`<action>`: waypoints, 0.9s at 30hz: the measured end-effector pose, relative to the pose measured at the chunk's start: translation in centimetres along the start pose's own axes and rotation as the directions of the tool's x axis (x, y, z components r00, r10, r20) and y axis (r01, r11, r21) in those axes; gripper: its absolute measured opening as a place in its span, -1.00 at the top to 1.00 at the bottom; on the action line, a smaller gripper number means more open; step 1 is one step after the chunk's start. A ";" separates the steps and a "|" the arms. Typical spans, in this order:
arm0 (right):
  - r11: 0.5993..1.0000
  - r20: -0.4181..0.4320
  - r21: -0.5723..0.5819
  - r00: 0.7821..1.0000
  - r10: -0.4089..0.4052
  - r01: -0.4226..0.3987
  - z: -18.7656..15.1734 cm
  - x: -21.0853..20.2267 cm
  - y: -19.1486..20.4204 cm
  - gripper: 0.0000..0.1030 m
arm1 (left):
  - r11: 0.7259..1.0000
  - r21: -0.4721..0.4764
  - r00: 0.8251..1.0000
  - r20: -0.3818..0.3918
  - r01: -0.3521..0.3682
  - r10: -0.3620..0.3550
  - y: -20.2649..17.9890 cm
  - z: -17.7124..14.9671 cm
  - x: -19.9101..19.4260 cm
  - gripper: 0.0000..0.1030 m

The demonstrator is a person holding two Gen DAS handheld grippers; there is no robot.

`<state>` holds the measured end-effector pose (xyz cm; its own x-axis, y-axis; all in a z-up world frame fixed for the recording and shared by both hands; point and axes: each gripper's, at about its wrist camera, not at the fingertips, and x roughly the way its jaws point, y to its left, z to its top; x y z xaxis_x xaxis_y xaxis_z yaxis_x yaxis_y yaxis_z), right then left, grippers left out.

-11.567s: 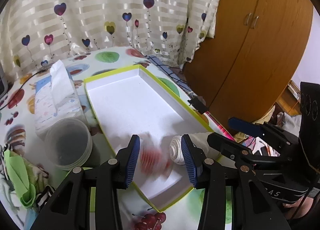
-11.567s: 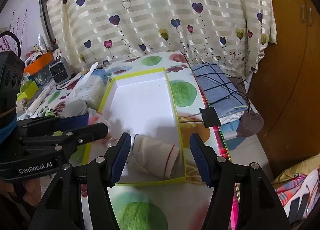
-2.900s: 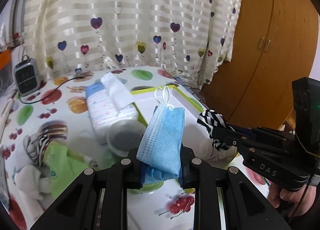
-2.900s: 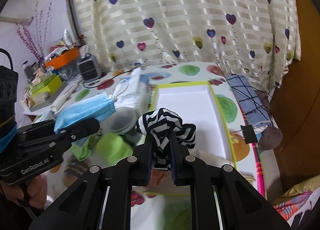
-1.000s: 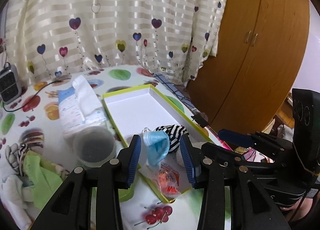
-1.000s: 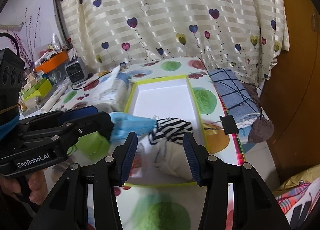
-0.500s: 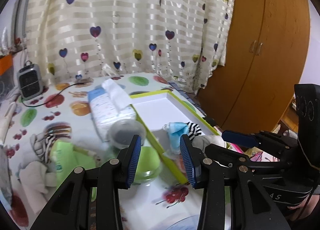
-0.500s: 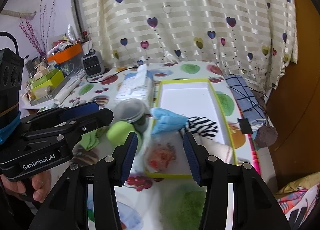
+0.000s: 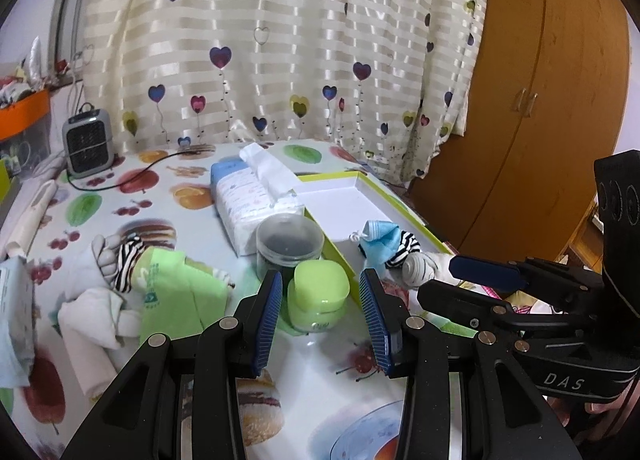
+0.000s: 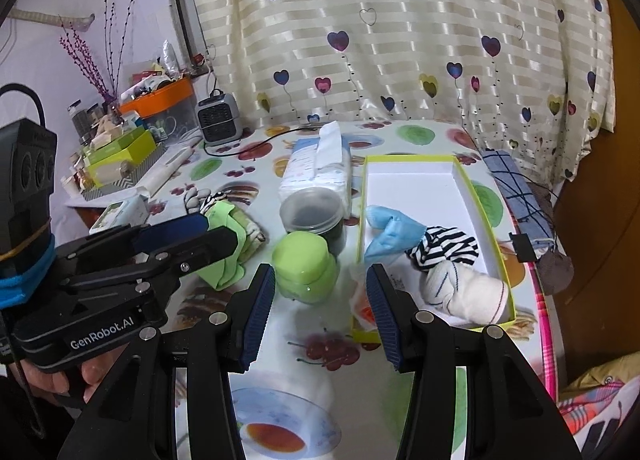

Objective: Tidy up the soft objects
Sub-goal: 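Move both grippers back from the tray to the pile of soft items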

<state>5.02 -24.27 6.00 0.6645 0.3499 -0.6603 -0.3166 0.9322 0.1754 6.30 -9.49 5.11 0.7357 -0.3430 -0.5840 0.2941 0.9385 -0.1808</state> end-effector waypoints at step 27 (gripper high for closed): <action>0.993 -0.060 -0.069 0.994 0.090 -0.094 0.2 2.9 4.9 0.05 | 0.981 -0.150 0.993 -0.029 -0.120 0.117 7.8 -2.4 -1.5 0.24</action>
<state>5.57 -18.71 5.12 0.5915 0.4259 -0.6846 -0.4236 0.8866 0.1856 5.99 -1.56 2.69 0.7473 -0.2297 -0.6236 0.1087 0.9680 -0.2263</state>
